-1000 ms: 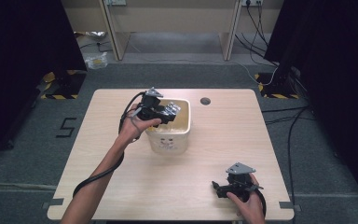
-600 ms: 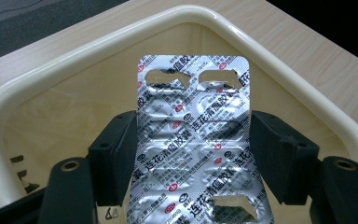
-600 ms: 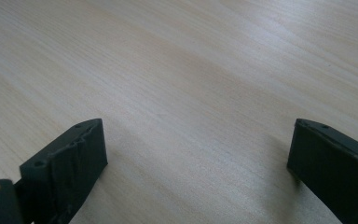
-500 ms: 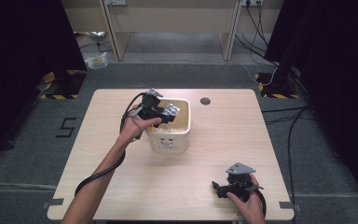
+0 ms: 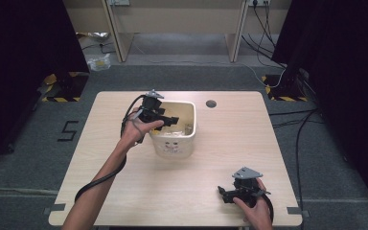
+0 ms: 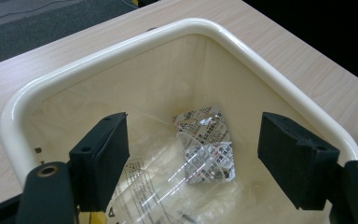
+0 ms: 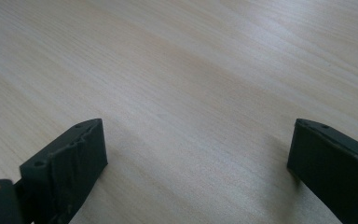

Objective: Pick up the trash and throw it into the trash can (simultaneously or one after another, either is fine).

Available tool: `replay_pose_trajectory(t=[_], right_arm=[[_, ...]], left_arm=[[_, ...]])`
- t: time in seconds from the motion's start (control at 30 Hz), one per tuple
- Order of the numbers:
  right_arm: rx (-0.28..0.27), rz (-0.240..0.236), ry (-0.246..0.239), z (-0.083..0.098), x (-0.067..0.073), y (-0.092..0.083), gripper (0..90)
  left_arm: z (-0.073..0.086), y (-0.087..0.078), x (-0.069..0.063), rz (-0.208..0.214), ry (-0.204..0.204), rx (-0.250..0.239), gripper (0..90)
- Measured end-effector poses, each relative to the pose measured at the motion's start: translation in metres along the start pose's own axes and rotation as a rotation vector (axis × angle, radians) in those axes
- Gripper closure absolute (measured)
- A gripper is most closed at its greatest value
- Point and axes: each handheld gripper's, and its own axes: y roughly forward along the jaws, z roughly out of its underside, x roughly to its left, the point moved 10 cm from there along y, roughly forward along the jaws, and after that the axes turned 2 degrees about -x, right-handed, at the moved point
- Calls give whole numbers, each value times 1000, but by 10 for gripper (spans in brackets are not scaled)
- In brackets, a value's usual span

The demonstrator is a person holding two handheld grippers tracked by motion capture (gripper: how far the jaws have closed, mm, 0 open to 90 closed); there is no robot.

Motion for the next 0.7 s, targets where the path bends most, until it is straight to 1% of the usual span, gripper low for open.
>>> replay_pose_trajectory(t=[0.07,0.17,0.23,0.27,0.3,0.4,0.43,0.47,0.7], right_arm=[[0,0,0,0,0,0,47],[0,0,-2,0,0,0,47],[-1,0,-2,0,0,0,46],[0,0,0,0,0,0,47],[0,0,0,0,0,0,47],[0,0,0,0,0,0,46],[0,0,0,0,0,0,47],[-1,0,-2,0,0,0,47],[0,1,-3,0,0,0,47]], left_arm=[[0,-3,-1,2,5,0,235],[1,-7,-1,5,1,-4,229],[2,-14,0,6,-3,-14,223],[2,-14,0,6,-3,-14,221],[2,-20,1,4,-5,-25,218],[3,-27,3,2,-7,-39,211],[3,-27,3,2,-7,-39,208],[4,-33,4,1,-6,-45,206],[8,-49,11,-14,-5,-55,194]])
